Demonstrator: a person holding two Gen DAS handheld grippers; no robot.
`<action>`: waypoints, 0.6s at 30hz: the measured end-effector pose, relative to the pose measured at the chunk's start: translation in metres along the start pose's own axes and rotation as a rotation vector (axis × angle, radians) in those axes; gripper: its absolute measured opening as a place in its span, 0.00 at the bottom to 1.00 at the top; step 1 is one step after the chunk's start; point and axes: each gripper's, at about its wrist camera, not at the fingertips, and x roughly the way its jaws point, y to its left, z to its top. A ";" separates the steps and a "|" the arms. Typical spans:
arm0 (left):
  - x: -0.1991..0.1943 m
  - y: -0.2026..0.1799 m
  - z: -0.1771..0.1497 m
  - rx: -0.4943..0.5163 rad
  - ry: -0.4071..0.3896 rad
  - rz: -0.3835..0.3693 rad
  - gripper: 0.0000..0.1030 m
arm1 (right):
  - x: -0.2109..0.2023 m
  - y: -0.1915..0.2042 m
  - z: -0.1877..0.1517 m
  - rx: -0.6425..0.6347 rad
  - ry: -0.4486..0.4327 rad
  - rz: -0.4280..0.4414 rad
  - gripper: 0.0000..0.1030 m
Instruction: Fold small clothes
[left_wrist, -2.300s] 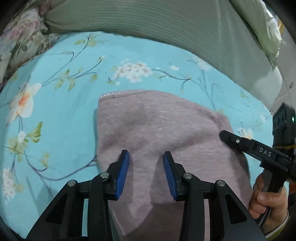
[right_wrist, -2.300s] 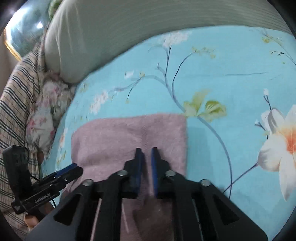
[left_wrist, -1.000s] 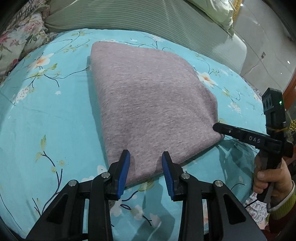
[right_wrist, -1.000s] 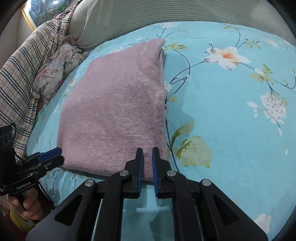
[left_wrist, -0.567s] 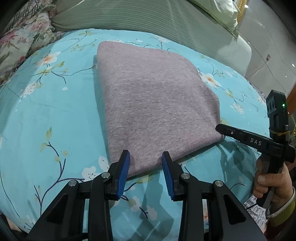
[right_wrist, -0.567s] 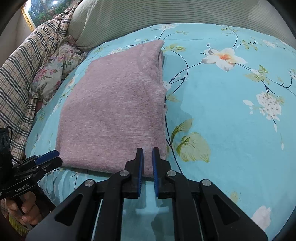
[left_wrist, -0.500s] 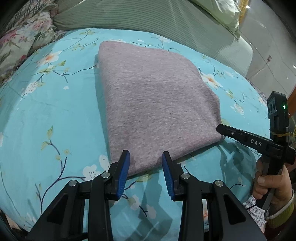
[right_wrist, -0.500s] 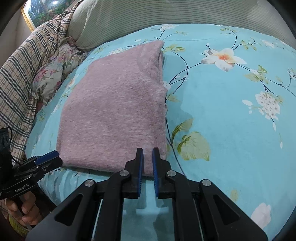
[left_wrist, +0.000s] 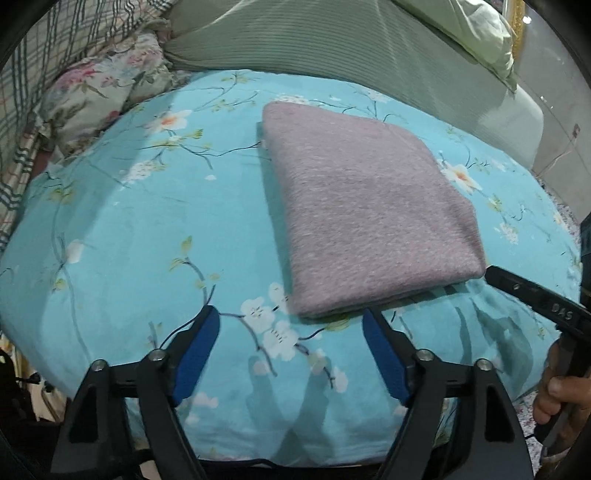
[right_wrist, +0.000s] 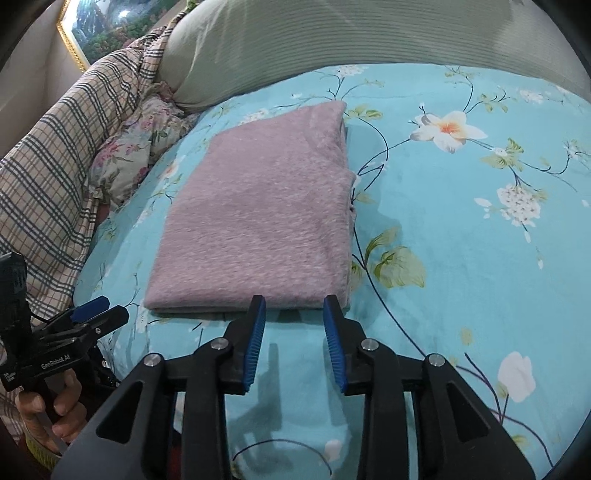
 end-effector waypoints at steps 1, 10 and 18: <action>0.000 0.000 -0.001 0.000 0.002 0.004 0.79 | -0.003 0.001 -0.002 -0.002 -0.001 -0.001 0.36; -0.017 -0.012 -0.017 0.084 -0.013 0.123 0.79 | -0.015 0.005 -0.020 -0.033 0.014 -0.001 0.45; -0.025 -0.024 -0.026 0.142 -0.020 0.157 0.80 | -0.026 0.008 -0.033 -0.045 0.021 -0.004 0.51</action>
